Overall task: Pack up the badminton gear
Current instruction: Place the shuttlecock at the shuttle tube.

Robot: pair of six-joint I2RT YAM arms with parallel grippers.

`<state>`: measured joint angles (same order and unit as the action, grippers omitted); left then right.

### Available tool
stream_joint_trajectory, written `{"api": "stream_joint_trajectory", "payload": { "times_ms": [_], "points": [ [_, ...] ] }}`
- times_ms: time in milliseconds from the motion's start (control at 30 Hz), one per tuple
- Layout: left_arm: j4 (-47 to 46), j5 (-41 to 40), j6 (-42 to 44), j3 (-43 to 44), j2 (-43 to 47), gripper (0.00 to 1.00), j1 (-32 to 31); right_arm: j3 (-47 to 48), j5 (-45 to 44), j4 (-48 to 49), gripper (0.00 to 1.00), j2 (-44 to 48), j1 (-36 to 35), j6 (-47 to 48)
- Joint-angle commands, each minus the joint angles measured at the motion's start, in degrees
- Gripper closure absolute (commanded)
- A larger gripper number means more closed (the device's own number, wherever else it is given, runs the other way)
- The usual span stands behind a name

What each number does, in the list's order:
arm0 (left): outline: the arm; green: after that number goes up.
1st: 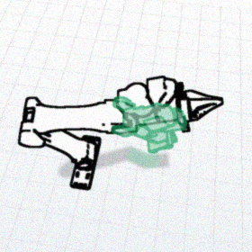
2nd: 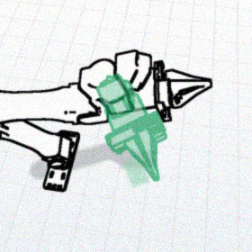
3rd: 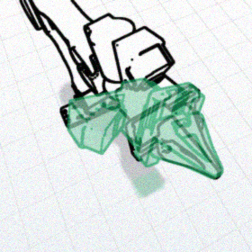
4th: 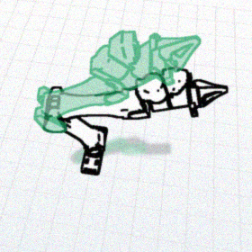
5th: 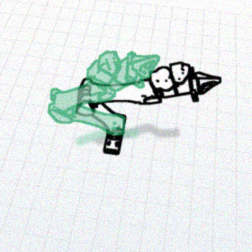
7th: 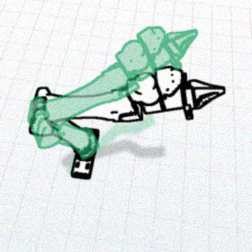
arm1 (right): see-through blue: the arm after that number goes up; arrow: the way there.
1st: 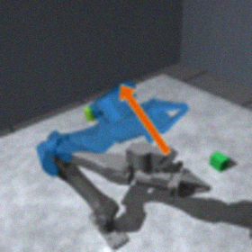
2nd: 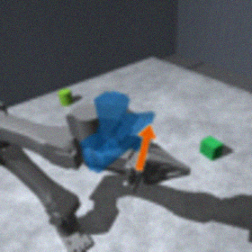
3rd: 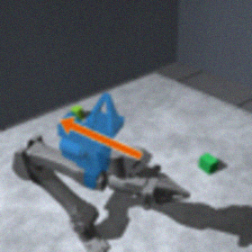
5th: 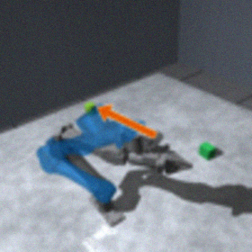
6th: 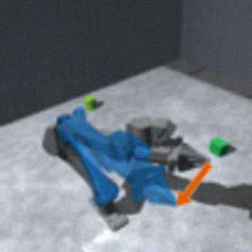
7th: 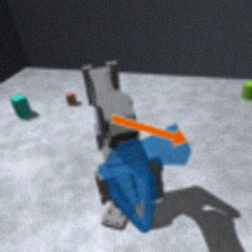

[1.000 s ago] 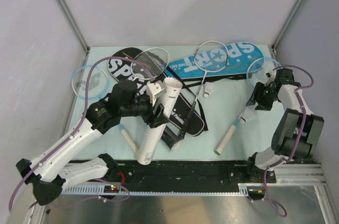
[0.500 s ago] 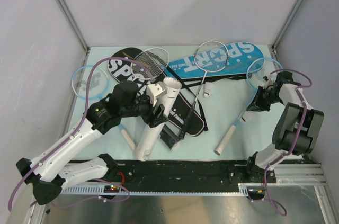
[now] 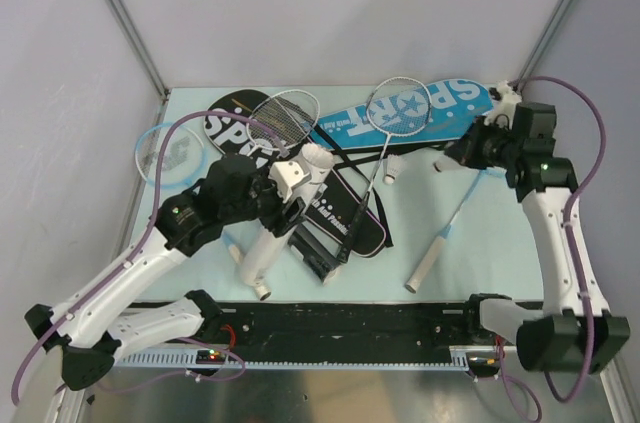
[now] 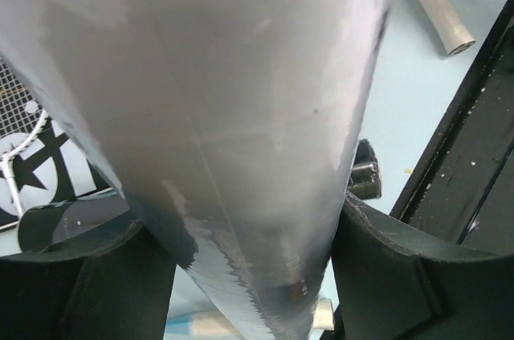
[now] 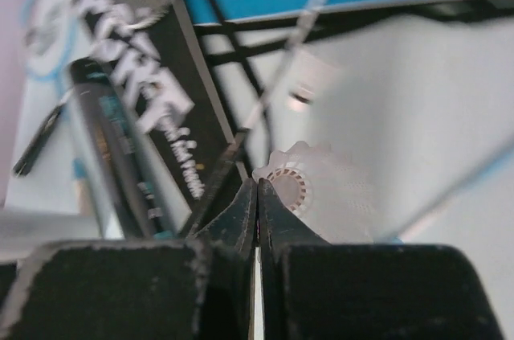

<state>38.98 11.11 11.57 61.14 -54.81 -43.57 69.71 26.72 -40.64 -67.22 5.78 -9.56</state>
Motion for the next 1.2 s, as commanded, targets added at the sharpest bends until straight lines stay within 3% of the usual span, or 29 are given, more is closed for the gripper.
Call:
{"api": "stream_joint_trajectory", "payload": {
  "times_ms": [0,233,567,800,1167],
  "points": [
    [0.2,-2.8,5.2,4.0,2.0,0.55,-0.4,2.2,-0.3,12.4,1.00,7.3,-12.0,-5.9],
    [2.8,0.3,7.8,5.5,3.0,0.55,-0.7,2.2,-1.2,25.9,1.00,13.3,-27.8,-8.6],
    [6.0,1.7,7.0,7.1,1.5,0.55,-3.2,2.2,-3.2,37.3,1.00,14.3,-43.4,-2.8],
    [6.4,1.0,6.2,7.8,1.2,0.56,-3.9,2.5,-3.7,39.5,1.00,12.5,-49.4,-0.1],
    [6.7,0.7,8.8,7.9,1.3,0.58,-4.3,2.5,1.4,33.7,1.00,7.0,-53.3,1.1]
  ]
}}
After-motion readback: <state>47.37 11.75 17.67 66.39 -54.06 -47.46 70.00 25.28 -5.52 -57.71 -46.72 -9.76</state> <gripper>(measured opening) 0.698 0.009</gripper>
